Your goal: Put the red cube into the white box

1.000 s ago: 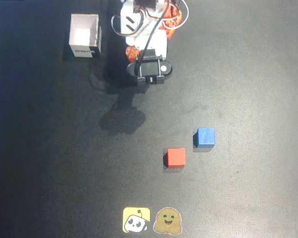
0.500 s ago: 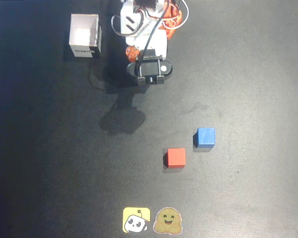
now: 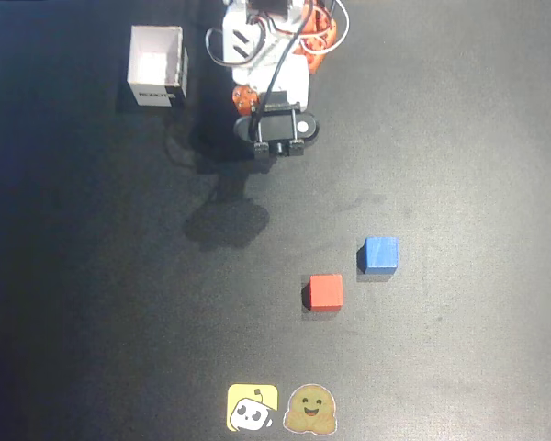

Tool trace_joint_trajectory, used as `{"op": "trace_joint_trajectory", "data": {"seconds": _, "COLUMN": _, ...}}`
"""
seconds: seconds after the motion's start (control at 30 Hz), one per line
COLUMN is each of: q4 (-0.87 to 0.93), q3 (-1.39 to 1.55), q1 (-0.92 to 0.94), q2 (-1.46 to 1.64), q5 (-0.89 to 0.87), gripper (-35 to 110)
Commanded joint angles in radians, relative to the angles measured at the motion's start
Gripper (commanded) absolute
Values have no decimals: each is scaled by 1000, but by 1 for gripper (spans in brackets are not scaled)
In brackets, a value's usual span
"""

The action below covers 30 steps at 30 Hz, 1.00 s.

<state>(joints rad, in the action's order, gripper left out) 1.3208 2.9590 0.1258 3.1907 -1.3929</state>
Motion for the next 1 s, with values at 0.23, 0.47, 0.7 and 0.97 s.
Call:
{"op": "trace_joint_trajectory", "data": {"seconds": 0.23, "q4": 2, "q3": -5, "q1": -3, "q2": 5, "q5": 8, "gripper": 0}}
{"op": "trace_joint_trajectory", "data": {"seconds": 0.47, "q4": 2, "q3": -5, "q1": -5, "q2": 5, "q5": 6, "gripper": 0}}
{"op": "trace_joint_trajectory", "data": {"seconds": 0.7, "q4": -38, "q3": -5, "q1": 2, "q2": 5, "q5": 8, "gripper": 0}}
{"op": "trace_joint_trajectory", "data": {"seconds": 0.97, "q4": -66, "q3": -28, "q1": 5, "q2": 5, "q5": 28, "gripper": 0}}
